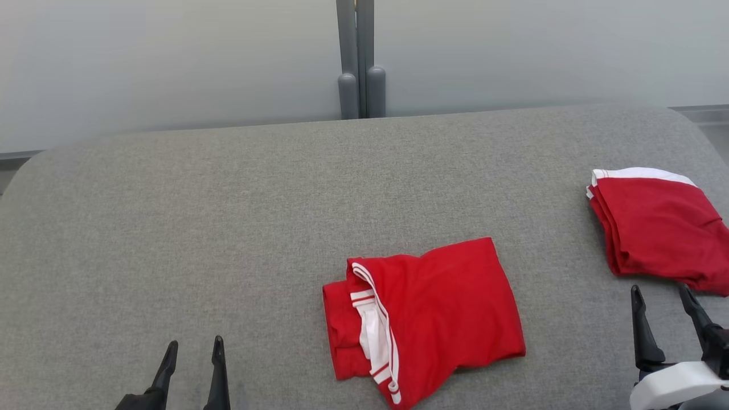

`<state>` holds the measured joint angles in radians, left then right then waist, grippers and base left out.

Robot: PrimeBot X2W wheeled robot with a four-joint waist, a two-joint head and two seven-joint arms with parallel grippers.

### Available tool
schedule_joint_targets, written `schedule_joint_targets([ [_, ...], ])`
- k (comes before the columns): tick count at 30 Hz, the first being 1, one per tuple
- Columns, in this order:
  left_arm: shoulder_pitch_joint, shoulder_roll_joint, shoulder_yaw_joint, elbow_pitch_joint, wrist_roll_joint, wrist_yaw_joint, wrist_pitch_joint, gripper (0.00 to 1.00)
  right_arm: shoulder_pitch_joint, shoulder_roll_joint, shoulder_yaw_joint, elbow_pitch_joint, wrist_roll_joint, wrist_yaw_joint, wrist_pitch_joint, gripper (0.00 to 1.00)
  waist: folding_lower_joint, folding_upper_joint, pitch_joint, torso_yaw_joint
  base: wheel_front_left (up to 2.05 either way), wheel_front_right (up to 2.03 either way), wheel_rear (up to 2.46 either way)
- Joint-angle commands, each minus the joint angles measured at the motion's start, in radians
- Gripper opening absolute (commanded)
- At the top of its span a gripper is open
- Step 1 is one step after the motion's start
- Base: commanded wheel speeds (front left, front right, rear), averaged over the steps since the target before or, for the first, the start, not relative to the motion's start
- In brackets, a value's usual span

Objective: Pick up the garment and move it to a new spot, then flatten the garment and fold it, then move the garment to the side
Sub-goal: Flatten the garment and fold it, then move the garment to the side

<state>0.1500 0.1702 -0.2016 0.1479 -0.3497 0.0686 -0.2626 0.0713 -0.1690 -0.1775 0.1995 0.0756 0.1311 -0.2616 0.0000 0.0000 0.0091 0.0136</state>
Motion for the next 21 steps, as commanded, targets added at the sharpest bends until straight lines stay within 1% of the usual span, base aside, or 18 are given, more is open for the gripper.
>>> schedule_joint_targets([
  [1, 0.010, -0.005, 0.008, 0.005, 0.013, -0.012, -0.002, 1.00, 0.013, 0.005, 0.006, -0.006, -0.002, -0.001, -0.004, 1.00, 0.0000, 0.0000, -0.006, 0.006, 0.00, 0.00, 0.00],
  [7, 0.023, -0.020, 0.051, 0.029, 0.051, -0.042, -0.002, 1.00, 0.027, 0.014, 0.021, -0.011, -0.008, -0.001, -0.004, 1.00, 0.0000, 0.0000, -0.013, 0.011, 0.00, 0.00, 0.00],
  [10, 0.027, -0.034, 0.075, 0.039, 0.073, -0.060, -0.002, 1.00, 0.023, 0.010, 0.034, -0.007, -0.006, -0.001, -0.004, 1.00, 0.0000, 0.0000, -0.014, 0.012, 0.00, 0.00, 0.00],
  [21, 0.030, -0.064, 0.130, 0.045, 0.124, -0.103, -0.002, 1.00, 0.011, 0.000, 0.049, 0.001, -0.004, -0.001, -0.004, 1.00, 0.0000, 0.0000, -0.012, 0.017, 0.00, 0.00, 0.00],
])
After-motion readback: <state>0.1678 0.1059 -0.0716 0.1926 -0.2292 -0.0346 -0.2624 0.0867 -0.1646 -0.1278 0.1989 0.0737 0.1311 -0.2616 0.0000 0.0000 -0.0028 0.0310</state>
